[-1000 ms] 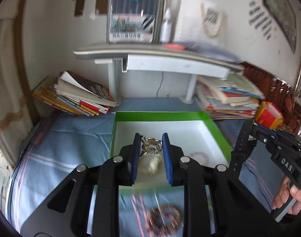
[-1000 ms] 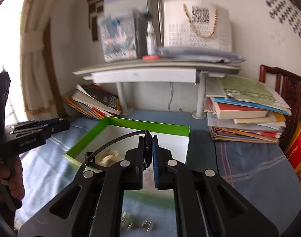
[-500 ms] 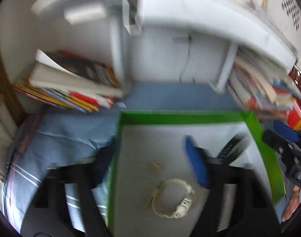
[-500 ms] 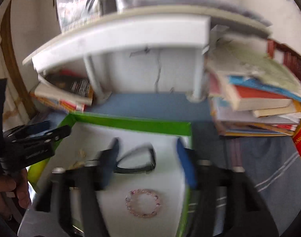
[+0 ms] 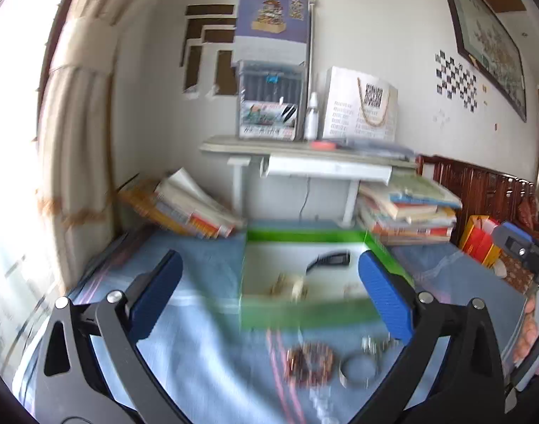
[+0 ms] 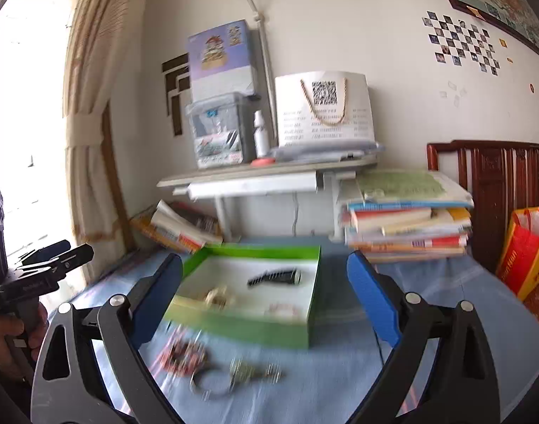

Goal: Organize jewelry
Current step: 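Drop the gold charm and black-strap watch into the green box, opening both tools, then raise both open tools out of the box toward the remaining jewelry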

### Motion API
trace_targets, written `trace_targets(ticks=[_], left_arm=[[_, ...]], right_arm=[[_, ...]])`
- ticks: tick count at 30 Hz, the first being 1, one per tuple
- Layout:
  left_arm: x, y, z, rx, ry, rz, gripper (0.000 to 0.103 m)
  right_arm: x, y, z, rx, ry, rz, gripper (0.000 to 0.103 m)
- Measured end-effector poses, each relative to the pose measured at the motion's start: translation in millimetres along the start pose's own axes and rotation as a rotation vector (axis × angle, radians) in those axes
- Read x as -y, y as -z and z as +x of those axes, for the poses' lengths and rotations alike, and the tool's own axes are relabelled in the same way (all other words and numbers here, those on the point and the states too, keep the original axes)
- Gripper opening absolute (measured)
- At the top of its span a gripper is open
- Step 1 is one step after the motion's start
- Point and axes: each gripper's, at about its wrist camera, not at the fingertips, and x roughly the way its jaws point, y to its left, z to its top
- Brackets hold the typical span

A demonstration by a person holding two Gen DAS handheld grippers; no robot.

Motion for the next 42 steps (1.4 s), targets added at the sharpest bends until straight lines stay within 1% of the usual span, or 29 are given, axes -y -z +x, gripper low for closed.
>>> trace_targets(ticks=[3, 5, 6, 10, 11, 13, 15, 21, 38, 42], left_arm=[[-3, 28, -23, -0.015, -0.034, -0.057, 0.099], [-4, 50, -36, -0.054, -0.01, -0.083, 0.099], [1, 61, -41, -0.08, 0.007, -0.076, 0.099], [23, 95, -55, -0.118, -0.006, 0.023, 0.099], [28, 101, -56, -0.135, 0.001, 0.037, 0.099], [32, 109, -56, -0.155, 0.018, 0.034, 0.099], [34, 111, -56, -0.166, 0.027, 0.028, 0.099], [35, 108, -56, -0.161, 0.033, 0.014, 0.099], [36, 111, -50, -0.194, 0.029, 0.022, 0.099], [36, 111, -47, -0.202, 0.038, 0.019, 0.099]], right_arm=[[-12, 24, -19, -0.032, 0.004, -0.033, 0.092], [-23, 38, -28, -0.057, 0.0, -0.061, 0.092], [-26, 47, -32, -0.067, 0.004, -0.073, 0.092], [-33, 73, -45, -0.093, 0.008, -0.08, 0.092], [-34, 78, -45, -0.109, 0.004, -0.078, 0.092], [-37, 87, -46, -0.134, -0.003, -0.079, 0.092], [-38, 91, -48, -0.141, -0.004, -0.079, 0.092], [-34, 90, -55, -0.132, -0.001, -0.067, 0.092], [-30, 95, -51, -0.155, 0.001, -0.053, 0.092], [-29, 96, -48, -0.161, 0.003, -0.049, 0.092]])
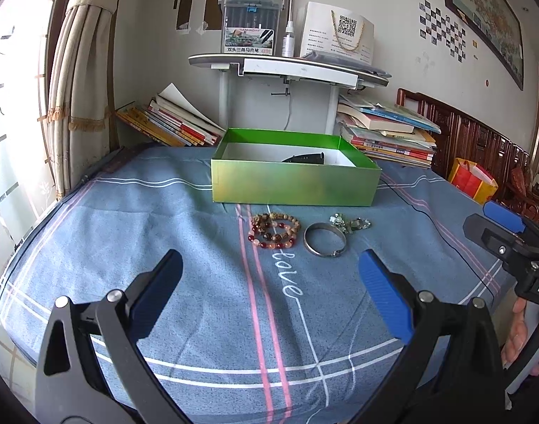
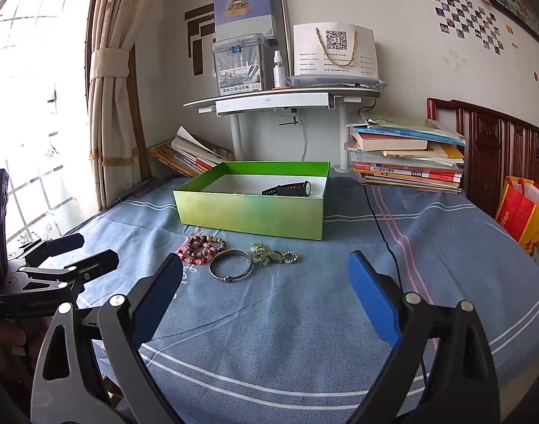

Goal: Organize jewelry
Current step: 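Raise both open tools out of the box toward the remaining jewelry, then close the left tool on the brown wood bead bracelet while the right tool approaches the small gold ring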

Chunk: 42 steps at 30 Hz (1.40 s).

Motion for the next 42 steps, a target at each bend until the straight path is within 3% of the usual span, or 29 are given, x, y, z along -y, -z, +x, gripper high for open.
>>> trace_targets(ticks=[8, 17, 22, 35, 42], left_arm=[[0, -3, 19, -0.042, 0.014, 0.004, 0.099], [8, -21, 49, -0.061, 0.013, 0.048, 0.099], [8, -28, 68, -0.081, 0.014, 0.043, 0.099], [-2, -28, 103, -0.14, 0.017, 0.018, 0.099], [-1, -28, 124, -0.197, 0.03, 0.029, 0.098]], right_arm=[[19, -4, 31, -0.071, 0.018, 0.029, 0.09], [40, -14, 112, -0.276, 0.029, -0.023, 0.062], [34, -14, 149, -0.364, -0.022, -0.077, 0.045], [17, -13, 197, -0.492, -0.152, -0.151, 0.025], [15, -13, 201, -0.515, -0.161, -0.155, 0.019]])
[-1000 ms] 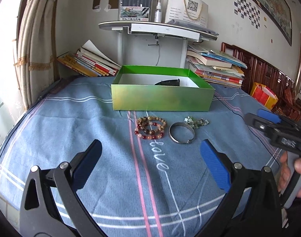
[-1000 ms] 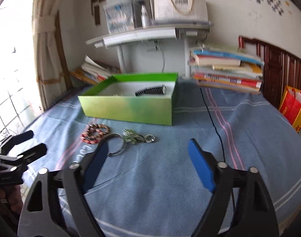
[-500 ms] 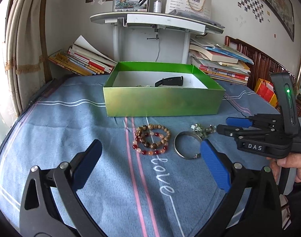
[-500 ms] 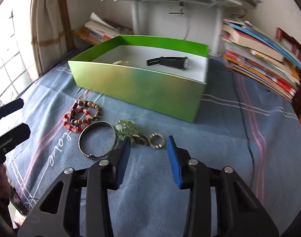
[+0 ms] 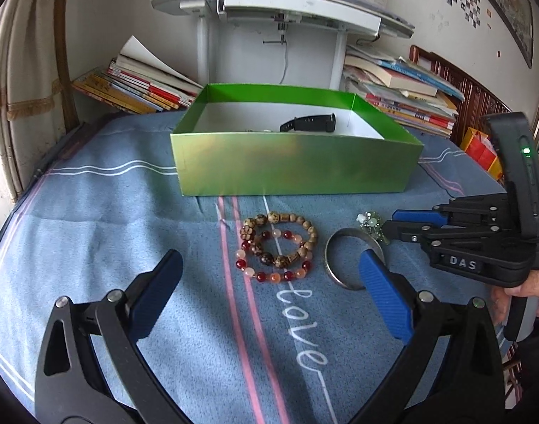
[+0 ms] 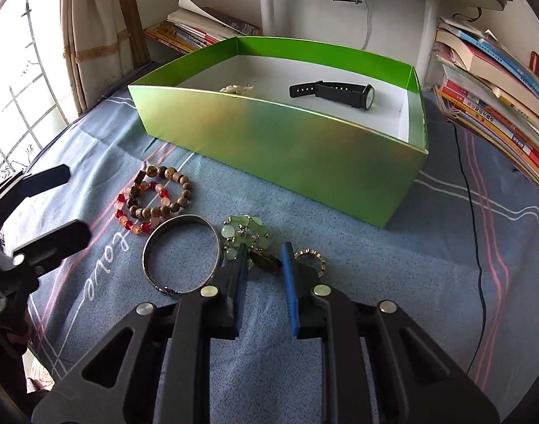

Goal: Organize jewelry
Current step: 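Close the left tool on the brown wood bead bracelet while the right tool approaches the small gold ring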

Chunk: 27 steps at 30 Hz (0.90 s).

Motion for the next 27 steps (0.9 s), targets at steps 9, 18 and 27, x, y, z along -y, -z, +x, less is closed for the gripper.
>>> trace_targets(ticks=[9, 18, 27], left_arm=[[29, -15, 28, -0.066, 0.014, 0.149, 0.08], [28, -17, 68, -0.195, 0.056, 0.13, 0.025], [21, -22, 38, -0.107, 0.109, 0.09, 0.008]], right_arm=[[5, 3, -10, 0.026, -0.012, 0.027, 0.019], [15, 10, -29, 0.062, -0.022, 0.06, 0.019], [17, 14, -34, 0.073, -0.023, 0.078, 0.019]])
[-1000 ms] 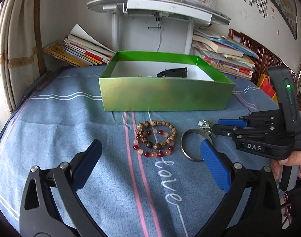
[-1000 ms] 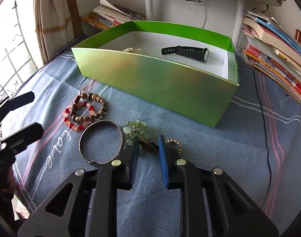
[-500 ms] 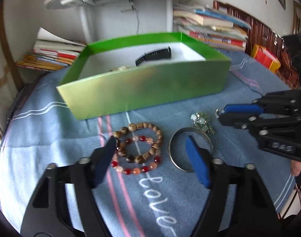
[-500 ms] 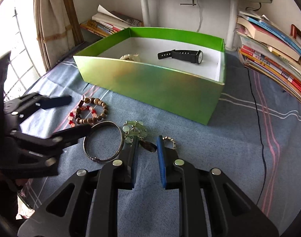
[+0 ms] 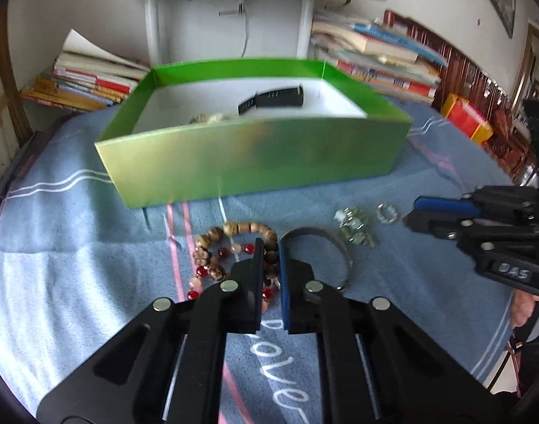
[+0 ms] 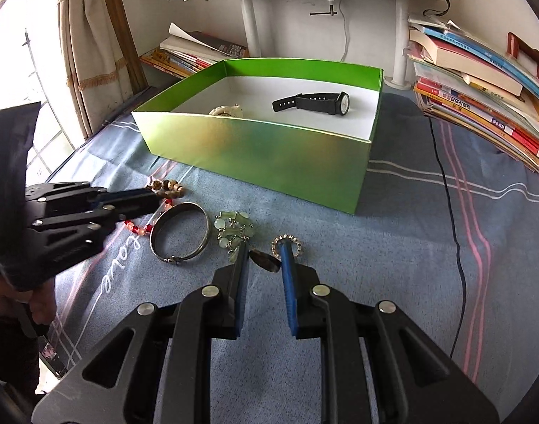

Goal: Organize jewelry
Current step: 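Close the left tool on the brown wood bead bracelet while the right tool approaches the small gold ring, then lift the brown bead bracelet with the left tool while the right tool grasps the small gold ring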

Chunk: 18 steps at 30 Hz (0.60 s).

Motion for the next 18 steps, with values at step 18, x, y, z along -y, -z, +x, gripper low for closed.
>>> trace_targets(ticks=[18], left_arm=[[-9, 12, -122, 0.21, 0.012, -0.084, 0.008]], right_arm=[[-28, 13, -78, 0.182, -0.024, -0.009, 0.019]])
